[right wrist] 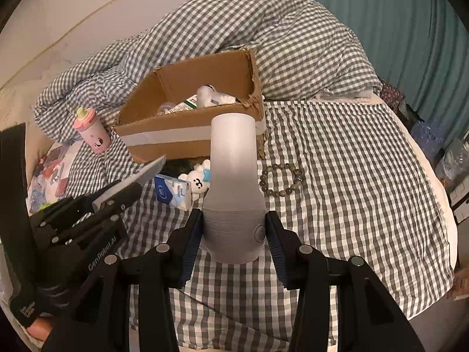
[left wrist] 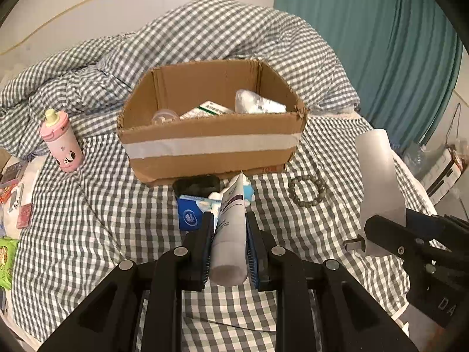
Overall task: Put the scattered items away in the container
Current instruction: 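Carry the cylinder and tube over the box and release both inside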
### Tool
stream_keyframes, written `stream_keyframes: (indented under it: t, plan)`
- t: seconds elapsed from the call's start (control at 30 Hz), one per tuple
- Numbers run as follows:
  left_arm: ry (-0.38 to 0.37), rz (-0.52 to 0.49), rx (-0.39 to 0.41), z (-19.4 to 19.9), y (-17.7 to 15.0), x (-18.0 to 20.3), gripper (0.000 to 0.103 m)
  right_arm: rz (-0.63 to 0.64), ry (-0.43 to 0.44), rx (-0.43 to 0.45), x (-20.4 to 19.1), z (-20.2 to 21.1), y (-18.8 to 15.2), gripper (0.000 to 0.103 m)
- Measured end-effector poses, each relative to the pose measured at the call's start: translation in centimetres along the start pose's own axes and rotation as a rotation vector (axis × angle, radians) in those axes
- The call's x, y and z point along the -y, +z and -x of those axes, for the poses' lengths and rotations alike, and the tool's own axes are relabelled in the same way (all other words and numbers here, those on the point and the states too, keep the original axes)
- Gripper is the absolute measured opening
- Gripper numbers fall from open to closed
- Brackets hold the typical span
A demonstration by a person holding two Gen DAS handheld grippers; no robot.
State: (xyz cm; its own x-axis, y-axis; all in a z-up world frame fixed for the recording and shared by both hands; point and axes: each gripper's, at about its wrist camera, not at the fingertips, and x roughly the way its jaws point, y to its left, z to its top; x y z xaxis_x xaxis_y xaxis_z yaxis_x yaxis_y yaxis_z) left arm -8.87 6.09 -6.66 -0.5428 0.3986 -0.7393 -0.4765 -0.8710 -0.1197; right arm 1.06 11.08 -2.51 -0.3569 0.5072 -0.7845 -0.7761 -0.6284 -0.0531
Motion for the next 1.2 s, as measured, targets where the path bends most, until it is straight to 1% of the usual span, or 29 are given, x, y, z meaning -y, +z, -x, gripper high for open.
stream_keyframes:
  t: [0.1, 0.27, 0.4, 0.57, 0.67, 0.77, 0.93, 0.97, 1.0, 1.03, 1.07, 1.1, 1.13, 1.17, 1.2]
  plan:
    - [0.01, 0.008, 0.002, 0.0, 0.6, -0.6, 0.021, 0.012, 0.002, -0.002, -0.2, -0.3, 0.5, 0.043]
    - [0.023, 0.011, -0.006, -1.0, 2.1, -1.5, 0.021, 0.02, 0.007, -0.008, -0.3, -1.2, 2.1, 0.043]
    - [0.033, 0.006, -0.005, -1.7, 4.1, -1.8, 0.021, 0.027, 0.018, 0.008, -0.4, -1.3, 4.6, 0.043]
    - [0.03, 0.008, 0.048, -1.5, 7.9, -2.2, 0.021, 0.06, 0.026, 0.061, -1.1, -1.6, 9.3, 0.043]
    - [0.041, 0.01, 0.074, -2.2, 10.5, -2.5, 0.021, 0.067, 0.031, 0.075, -1.5, -2.8, 11.6, 0.043]
    - [0.05, 0.011, 0.082, -3.4, 12.6, -2.7, 0.021, 0.07, 0.035, 0.062, -1.7, -4.7, 13.4, 0.043]
    - [0.069, 0.017, 0.067, -6.4, 14.7, -3.4, 0.021, 0.064, 0.056, 0.032, -1.5, -8.2, 15.3, 0.043]
    - [0.073, 0.021, 0.062, -7.0, 14.8, -3.5, 0.022, 0.06, 0.065, 0.032, -1.4, -8.9, 15.7, 0.051]
    - [0.08, 0.022, 0.059, -7.6, 15.0, -3.6, 0.023, 0.055, 0.075, 0.014, -1.3, -9.9, 16.2, 0.067]
    - [0.087, 0.018, 0.059, -8.2, 15.1, -3.6, 0.032, 0.035, 0.044, 0.007, -0.9, -10.7, 16.6, 0.069]
    - [0.102, 0.009, 0.058, -8.7, 15.2, -3.6, 0.061, 0.015, 0.014, 0.011, -0.4, -11.1, 16.7, 0.071]
    - [0.154, 0.008, 0.051, -9.3, 15.3, -3.8, 0.08, -0.001, 0.011, 0.012, 0.1, -11.3, 16.7, 0.072]
    - [0.205, 0.015, 0.049, -9.8, 15.3, -4.1, 0.103, -0.02, 0.04, 0.016, 0.7, -11.3, 16.6, 0.072]
    - [0.22, 0.026, 0.053, -9.9, 15.2, -4.5, 0.103, -0.037, 0.061, 0.015, 1.1, -11.3, 16.5, 0.074]
    - [0.204, 0.038, 0.051, -10.0, 15.0, -4.8, 0.103, -0.057, 0.072, 0.01, 1.6, -11.3, 16.3, 0.074]
